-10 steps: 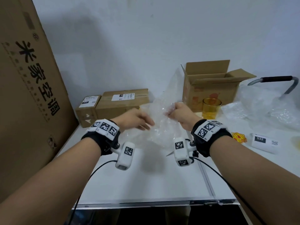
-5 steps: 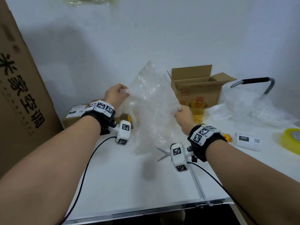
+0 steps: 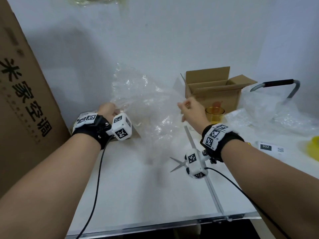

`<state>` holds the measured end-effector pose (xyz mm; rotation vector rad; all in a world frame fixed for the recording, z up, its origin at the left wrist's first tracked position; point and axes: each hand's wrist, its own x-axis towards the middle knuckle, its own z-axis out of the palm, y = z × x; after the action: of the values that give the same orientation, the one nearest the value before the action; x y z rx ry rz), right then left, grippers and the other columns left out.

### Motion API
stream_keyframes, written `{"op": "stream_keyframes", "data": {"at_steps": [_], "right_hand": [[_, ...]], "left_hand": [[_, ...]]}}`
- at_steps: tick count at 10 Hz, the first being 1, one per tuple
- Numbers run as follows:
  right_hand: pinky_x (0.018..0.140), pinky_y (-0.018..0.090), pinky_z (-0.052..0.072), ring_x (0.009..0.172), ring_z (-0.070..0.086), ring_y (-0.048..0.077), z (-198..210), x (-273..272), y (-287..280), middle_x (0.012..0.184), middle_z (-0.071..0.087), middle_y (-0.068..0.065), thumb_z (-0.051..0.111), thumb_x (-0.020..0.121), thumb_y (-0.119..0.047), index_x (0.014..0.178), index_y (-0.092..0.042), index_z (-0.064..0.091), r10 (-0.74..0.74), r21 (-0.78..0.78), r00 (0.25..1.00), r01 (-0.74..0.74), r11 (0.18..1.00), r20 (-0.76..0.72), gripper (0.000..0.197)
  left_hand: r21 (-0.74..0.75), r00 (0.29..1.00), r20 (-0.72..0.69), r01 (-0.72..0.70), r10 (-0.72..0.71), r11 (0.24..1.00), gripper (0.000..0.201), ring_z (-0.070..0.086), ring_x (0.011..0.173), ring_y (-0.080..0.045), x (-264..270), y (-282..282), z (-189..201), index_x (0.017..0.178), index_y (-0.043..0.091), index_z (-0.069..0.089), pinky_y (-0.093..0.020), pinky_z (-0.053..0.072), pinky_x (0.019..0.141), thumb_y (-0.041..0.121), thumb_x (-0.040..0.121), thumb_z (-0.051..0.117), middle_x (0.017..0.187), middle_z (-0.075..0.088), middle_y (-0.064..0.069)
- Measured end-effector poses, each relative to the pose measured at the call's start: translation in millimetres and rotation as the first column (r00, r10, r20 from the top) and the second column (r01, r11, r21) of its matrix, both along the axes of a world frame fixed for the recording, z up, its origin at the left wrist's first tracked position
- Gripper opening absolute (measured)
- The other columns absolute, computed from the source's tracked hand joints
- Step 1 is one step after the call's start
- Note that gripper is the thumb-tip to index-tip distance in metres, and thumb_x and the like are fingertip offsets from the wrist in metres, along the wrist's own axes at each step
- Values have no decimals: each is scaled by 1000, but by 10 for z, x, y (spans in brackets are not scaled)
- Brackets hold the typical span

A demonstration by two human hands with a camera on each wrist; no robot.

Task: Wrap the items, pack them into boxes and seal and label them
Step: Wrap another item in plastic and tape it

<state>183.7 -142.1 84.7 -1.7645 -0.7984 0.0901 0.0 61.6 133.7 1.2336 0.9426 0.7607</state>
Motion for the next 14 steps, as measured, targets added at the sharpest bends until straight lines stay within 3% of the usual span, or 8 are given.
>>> {"op": "stream_keyframes", "data": {"at_steps": [1, 3, 5, 6, 7, 9, 12, 14], "right_hand": [[66, 27, 57, 70, 71, 15, -30, -143, 113, 106, 61, -1, 65, 85, -54, 115, -12, 55, 298, -241, 951, -310, 920, -88, 52], [56, 26, 53, 57, 65, 14, -228, -171, 309, 112, 64, 7, 67, 90, -22, 109, -9, 59, 305, -502, 950, -235, 832, 61, 24], [78, 42, 53, 89, 62, 32, -226, -141, 433, 98, 56, 11, 54, 94, -5, 115, 0, 41, -78, -354, 986, 125, 927, 144, 25], [71, 42, 48, 82, 55, 29, -173, -158, 377, 91, 53, 12, 38, 99, -5, 107, -2, 42, -103, -190, 969, 148, 971, 225, 10], [67, 39, 45, 78, 55, 27, -191, -168, 346, 89, 56, 11, 40, 100, -10, 99, -5, 44, -37, -114, 961, 71, 991, 273, 7], [78, 41, 51, 85, 59, 20, -199, -197, 352, 95, 59, 5, 49, 97, -14, 100, -7, 50, 41, 15, 930, -50, 999, 366, 8], [76, 42, 50, 85, 60, 25, -171, 308, 70, 127, 41, 6, 54, 89, -7, 119, -11, 48, -310, 152, 829, 270, 951, 466, 31], [98, 39, 37, 116, 45, 29, -481, 682, -19, 133, 38, 8, 51, 84, -1, 114, -15, 53, -338, -261, 894, 416, 871, 295, 33]], "left_hand": [[-168, 991, 123, 70, -50, 983, 15, 60, 75, -17, 81, 246, -208, 89, 14, 52, -29, 55, 78, 15, 98, 40, 97, 59, -7], [-225, 968, 229, 156, -104, 962, 28, 74, 73, -16, -39, -70, -235, 123, -5, 41, -19, 51, 44, 0, 99, 27, 112, 70, -18], [-147, 953, -250, 137, -171, 980, 30, 55, 57, -16, -35, -37, -357, 125, -4, 53, -27, 51, 53, 5, 96, 52, 78, 61, -8], [323, 869, -491, 237, -52, 916, 52, 60, 94, -26, 59, -78, -384, 142, 3, 40, -33, 53, 76, 1, 93, 56, 118, 58, -16], [745, 878, -462, 308, 123, 592, 57, 41, 134, -25, 134, -341, -233, 148, 14, 33, -39, 37, 111, 17, 97, 57, 151, 35, -8], [622, 607, -782, 742, 145, 251, 67, 47, 130, -24, 420, -523, -303, 150, 20, 30, -39, 43, 100, 36, 93, 61, 151, 38, -5], [594, 876, -430, 92, 219, 799, 31, 59, 109, -29, 529, 9, -287, 123, 1, 54, -30, 47, 90, 20, 104, 39, 124, 58, -18], [410, 931, -316, -39, 182, 911, 31, 54, 111, -27, 661, -49, -628, 128, 19, 55, -34, 44, 90, 29, 106, 35, 131, 54, -14]]}}
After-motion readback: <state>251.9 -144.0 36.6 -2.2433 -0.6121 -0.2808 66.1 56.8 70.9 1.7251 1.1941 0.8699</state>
